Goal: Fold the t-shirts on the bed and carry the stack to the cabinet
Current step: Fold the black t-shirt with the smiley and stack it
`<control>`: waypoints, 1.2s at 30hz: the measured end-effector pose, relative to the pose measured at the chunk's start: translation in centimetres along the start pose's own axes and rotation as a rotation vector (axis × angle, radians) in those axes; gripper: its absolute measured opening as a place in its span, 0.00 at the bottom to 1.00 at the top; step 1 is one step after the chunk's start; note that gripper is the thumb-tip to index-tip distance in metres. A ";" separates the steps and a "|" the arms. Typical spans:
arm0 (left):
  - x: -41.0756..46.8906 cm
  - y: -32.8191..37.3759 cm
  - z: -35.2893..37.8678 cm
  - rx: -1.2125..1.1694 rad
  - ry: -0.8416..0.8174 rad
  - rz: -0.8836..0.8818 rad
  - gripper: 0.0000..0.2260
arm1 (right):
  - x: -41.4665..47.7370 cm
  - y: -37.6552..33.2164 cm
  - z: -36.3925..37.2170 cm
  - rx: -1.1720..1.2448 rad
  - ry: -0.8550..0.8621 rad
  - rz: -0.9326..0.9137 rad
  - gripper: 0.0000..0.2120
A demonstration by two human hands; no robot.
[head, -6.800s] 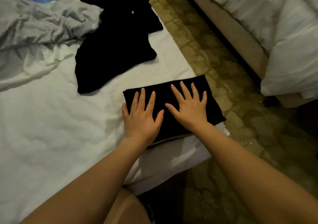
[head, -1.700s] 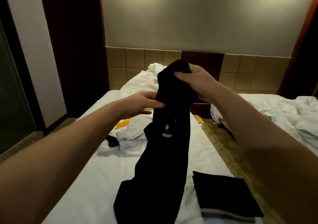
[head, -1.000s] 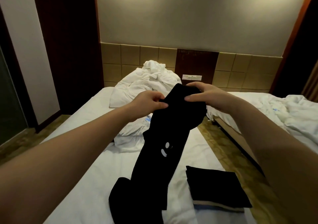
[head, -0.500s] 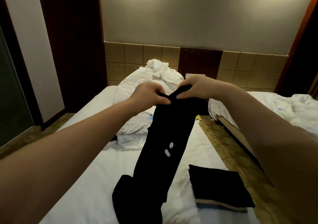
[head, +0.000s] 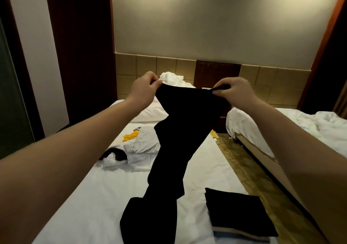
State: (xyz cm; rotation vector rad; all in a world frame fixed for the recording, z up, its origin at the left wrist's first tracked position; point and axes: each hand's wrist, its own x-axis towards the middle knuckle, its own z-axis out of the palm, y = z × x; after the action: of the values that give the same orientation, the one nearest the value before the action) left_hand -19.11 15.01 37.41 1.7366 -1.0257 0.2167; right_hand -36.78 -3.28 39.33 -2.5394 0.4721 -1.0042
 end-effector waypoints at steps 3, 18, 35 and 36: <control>0.9 0.7 -1.2 -0.011 0.060 -0.011 0.04 | 0.9 -1.1 -1.4 -0.001 0.141 0.010 0.04; 2.2 2.3 -6.5 0.101 0.209 -0.048 0.10 | 2.5 -4.8 -4.0 0.031 0.222 0.059 0.08; -5.4 1.0 2.4 -0.277 -0.420 -0.165 0.12 | 1.9 -9.0 2.0 -0.064 -0.115 -0.016 0.04; -5.6 1.0 2.9 -0.307 -0.434 -0.193 0.12 | 1.9 -9.3 2.3 -0.045 -0.122 -0.022 0.04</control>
State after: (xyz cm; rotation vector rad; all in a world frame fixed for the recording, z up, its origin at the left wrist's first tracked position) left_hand -24.27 15.43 33.58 1.6159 -1.1197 -0.4380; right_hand -32.29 4.52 43.02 -2.6328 0.4375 -0.8489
